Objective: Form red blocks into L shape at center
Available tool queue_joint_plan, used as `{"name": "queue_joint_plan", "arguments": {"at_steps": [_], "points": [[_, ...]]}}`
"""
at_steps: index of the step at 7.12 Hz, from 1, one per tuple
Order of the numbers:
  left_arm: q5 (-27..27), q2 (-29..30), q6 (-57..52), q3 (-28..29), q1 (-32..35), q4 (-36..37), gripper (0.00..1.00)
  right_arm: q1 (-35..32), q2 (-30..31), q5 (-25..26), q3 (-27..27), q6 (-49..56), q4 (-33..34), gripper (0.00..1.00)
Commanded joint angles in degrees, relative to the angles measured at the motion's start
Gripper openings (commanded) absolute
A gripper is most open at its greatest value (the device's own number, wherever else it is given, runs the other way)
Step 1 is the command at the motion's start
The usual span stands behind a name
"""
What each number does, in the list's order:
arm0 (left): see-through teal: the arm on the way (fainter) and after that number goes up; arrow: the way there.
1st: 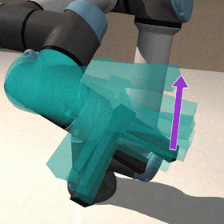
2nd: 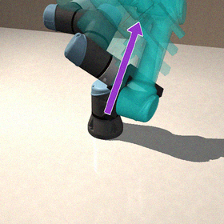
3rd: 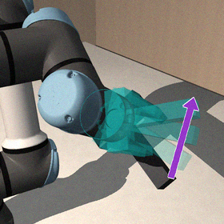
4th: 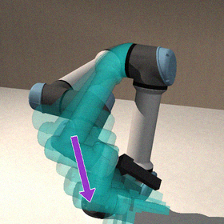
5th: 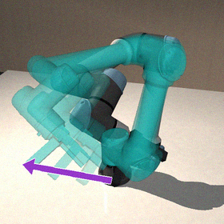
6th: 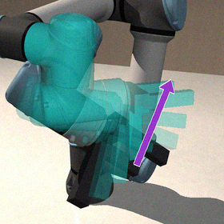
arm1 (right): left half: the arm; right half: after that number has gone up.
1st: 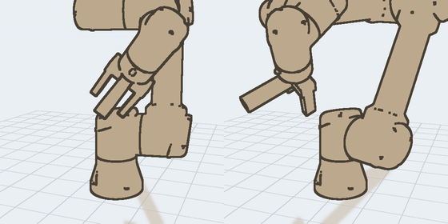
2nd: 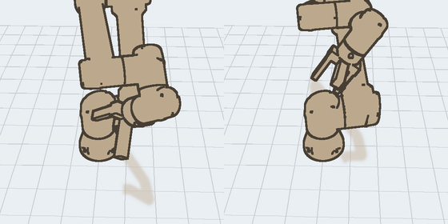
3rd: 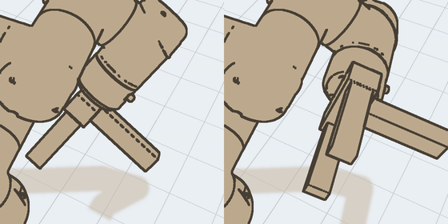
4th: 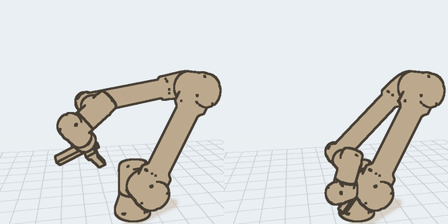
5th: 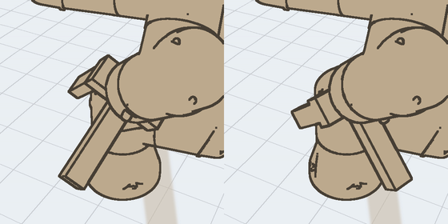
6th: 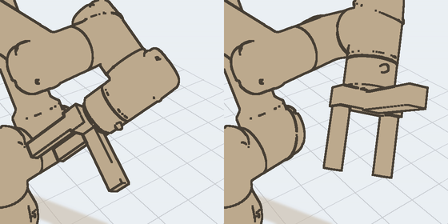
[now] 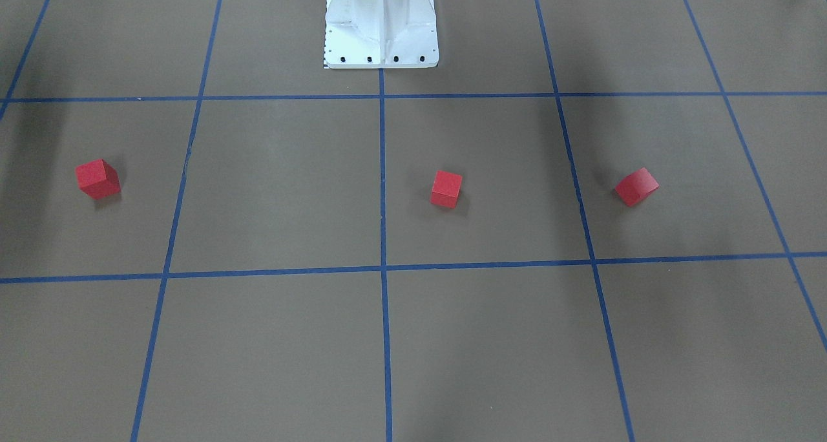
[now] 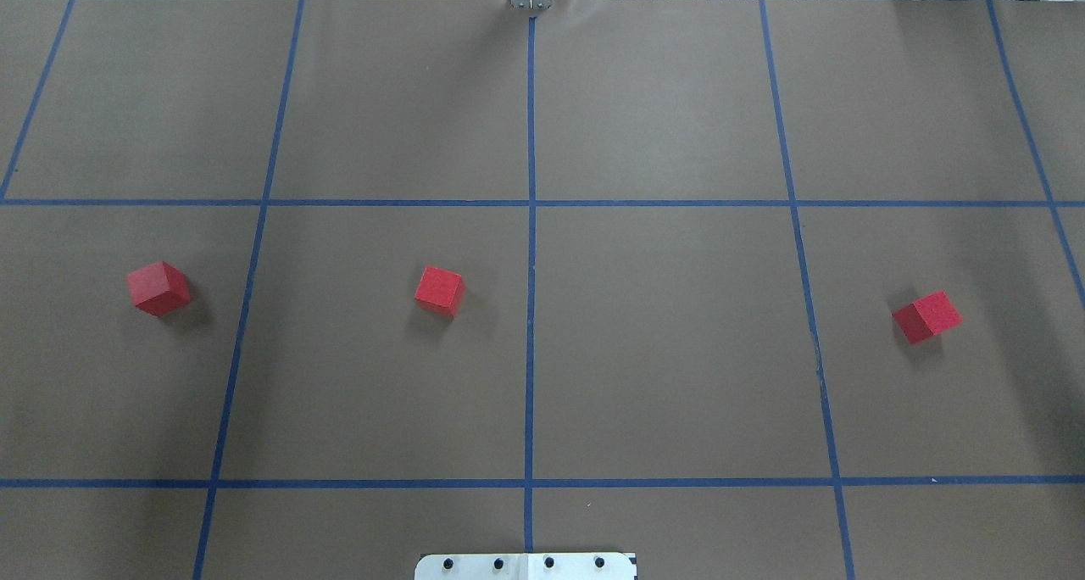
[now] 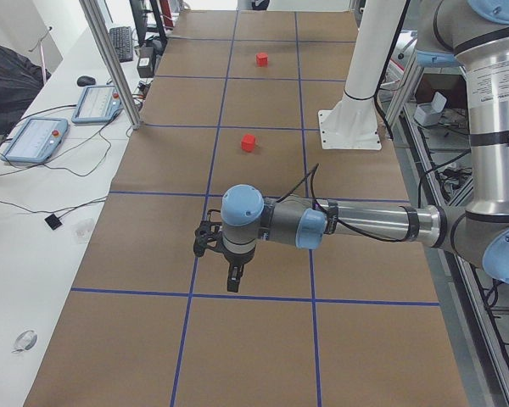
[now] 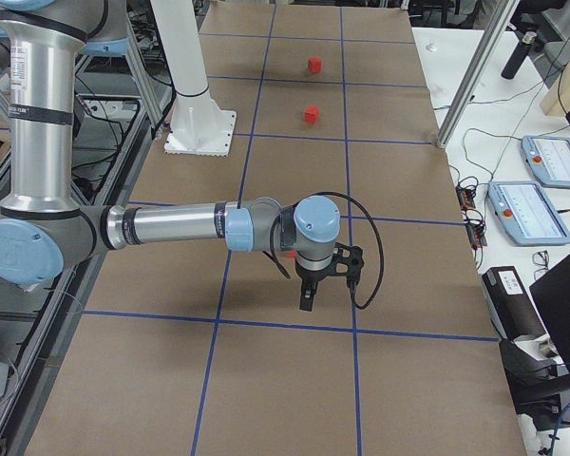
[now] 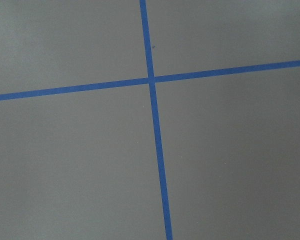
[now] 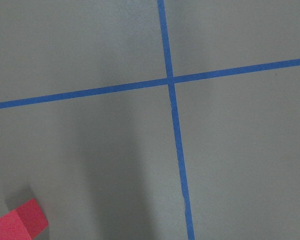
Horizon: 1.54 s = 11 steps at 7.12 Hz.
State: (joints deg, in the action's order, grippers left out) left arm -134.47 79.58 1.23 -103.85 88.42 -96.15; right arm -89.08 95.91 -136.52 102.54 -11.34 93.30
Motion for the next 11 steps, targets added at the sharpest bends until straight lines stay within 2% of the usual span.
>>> {"name": "queue_joint_plan", "arguments": {"at_steps": [1,4,7,8,9,10,11], "points": [[0.0,0.05,0.0,0.05,0.0,-0.09,1.0,-0.22,-0.03,0.11,-0.05,0.96,0.04,0.99],[0.53,1.18,0.17,0.05,0.0,0.44,1.0,-0.39,0.06,0.02,-0.05,0.97,0.04,0.99],[3.34,11.96,0.35,-1.43,-0.26,5.53,1.0,-0.39,-0.46,-0.5,-0.14,0.88,-0.05,0.99],[2.91,14.7,0.0,-1.53,-3.13,3.97,1.0,-0.31,-0.64,-0.59,-0.32,0.88,-0.05,0.99],[2.47,15.07,1.04,-1.79,-6.9,-1.53,1.0,-0.31,-0.9,-0.59,-0.67,0.88,-0.05,0.99],[3.07,16.47,8.01,-1.7,-10.68,-4.71,1.0,-0.31,-1.17,-0.51,-0.67,0.88,-0.13,0.99],[3.08,21.53,17.48,-1.7,-15.59,-4.31,1.0,-0.31,-1.17,-0.59,-0.5,0.88,-0.22,0.99]]}}
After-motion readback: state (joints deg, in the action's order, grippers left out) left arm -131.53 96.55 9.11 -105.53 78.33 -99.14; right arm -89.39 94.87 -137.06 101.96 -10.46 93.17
